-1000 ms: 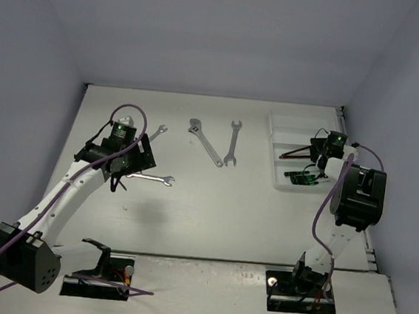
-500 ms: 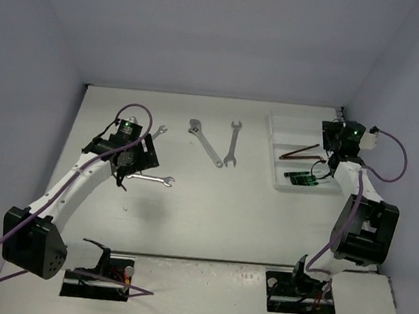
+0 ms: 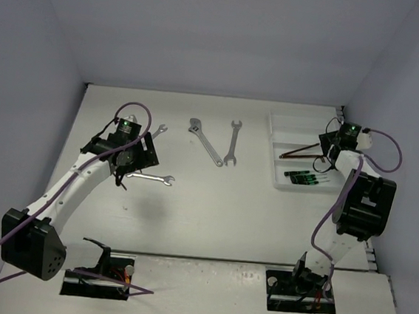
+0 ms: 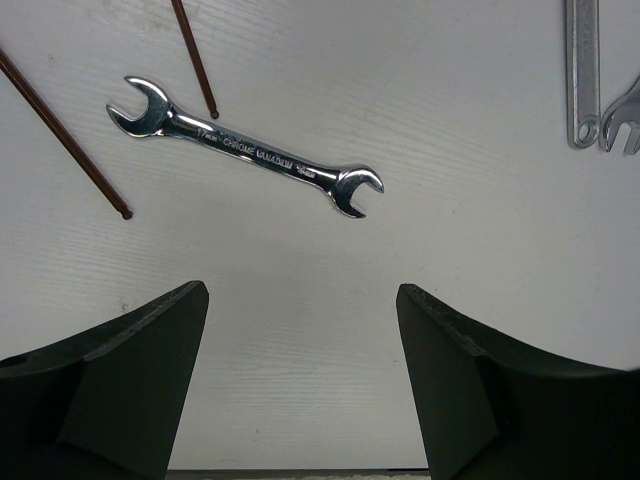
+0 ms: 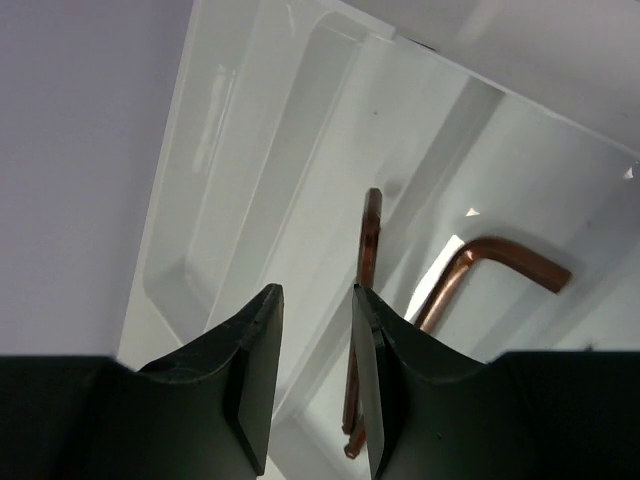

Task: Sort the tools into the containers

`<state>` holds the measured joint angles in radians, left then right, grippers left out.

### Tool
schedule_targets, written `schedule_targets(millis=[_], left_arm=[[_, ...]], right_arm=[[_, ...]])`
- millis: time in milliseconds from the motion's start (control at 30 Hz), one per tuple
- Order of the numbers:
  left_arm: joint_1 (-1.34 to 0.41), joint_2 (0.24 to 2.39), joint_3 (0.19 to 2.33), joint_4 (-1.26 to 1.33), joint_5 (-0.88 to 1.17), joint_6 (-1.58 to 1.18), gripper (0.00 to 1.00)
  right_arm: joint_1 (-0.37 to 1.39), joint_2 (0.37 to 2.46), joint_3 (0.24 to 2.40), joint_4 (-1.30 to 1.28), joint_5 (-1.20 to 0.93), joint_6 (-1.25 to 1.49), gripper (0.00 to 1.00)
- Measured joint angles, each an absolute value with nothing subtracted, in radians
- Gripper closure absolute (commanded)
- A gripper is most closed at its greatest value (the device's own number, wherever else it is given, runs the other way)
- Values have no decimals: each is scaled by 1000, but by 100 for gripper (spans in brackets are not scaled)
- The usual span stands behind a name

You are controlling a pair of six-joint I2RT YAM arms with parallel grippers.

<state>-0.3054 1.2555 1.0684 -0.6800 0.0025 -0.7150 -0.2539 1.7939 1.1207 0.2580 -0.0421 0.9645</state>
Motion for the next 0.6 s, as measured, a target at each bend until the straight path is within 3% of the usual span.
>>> schedule_targets(millis=[267,600], left_arm=[[-305,1209,1039,-683,2,-715,27],[-302,1201,1004,-684,3,-719,27]], right_arm=[[-254,1932,1226,256,-94,930,70],[-254,1945,1226,240,-93,905,71]])
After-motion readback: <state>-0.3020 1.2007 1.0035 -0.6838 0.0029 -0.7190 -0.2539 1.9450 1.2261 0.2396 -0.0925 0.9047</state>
